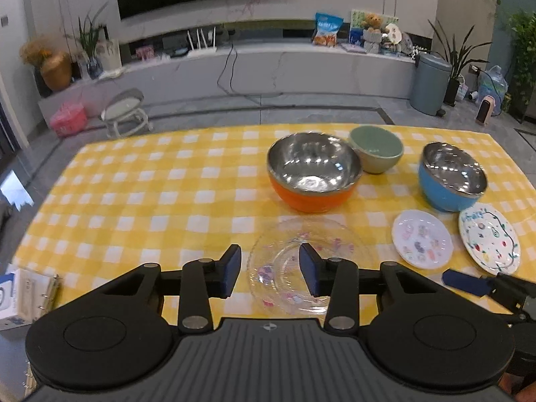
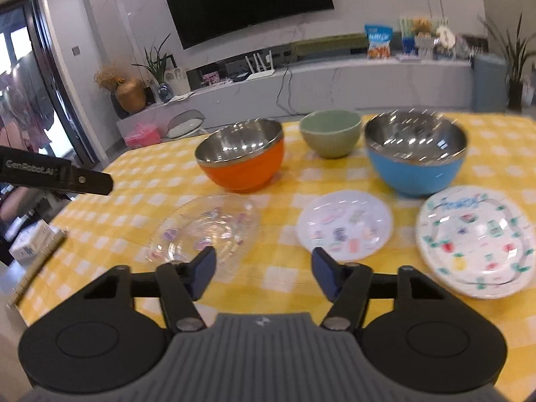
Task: Organize plates and bowls
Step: 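Move the left gripper down to the rim of the clear glass plate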
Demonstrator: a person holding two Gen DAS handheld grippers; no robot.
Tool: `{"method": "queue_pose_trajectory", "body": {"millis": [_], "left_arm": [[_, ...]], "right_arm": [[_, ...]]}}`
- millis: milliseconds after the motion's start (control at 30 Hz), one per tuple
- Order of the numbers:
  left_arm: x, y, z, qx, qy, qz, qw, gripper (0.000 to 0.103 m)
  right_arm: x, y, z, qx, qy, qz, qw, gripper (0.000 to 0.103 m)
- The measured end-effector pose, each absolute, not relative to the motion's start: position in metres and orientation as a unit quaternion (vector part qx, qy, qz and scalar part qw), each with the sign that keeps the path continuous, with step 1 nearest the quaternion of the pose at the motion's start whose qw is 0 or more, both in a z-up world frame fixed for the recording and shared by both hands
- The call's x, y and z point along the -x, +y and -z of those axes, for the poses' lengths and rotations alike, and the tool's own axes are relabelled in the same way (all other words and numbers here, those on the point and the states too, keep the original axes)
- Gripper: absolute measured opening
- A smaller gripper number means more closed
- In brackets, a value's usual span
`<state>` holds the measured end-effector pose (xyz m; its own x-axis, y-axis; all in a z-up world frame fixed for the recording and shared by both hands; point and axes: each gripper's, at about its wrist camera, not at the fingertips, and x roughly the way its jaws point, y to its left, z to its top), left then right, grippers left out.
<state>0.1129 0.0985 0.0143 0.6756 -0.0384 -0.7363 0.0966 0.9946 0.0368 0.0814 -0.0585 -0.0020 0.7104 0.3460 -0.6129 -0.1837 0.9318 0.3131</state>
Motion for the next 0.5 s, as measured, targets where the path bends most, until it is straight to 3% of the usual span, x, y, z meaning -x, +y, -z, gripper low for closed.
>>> {"method": "queue_pose_trajectory", "body": {"millis": [500], "left_arm": [[-0.153,0.139,0.044,0.039,0.442,0.038,0.895,0.049]], "right_arm": [[-0.129,-0.053,0.04,-0.231,0.378,-0.129,0.887,0.037]]}}
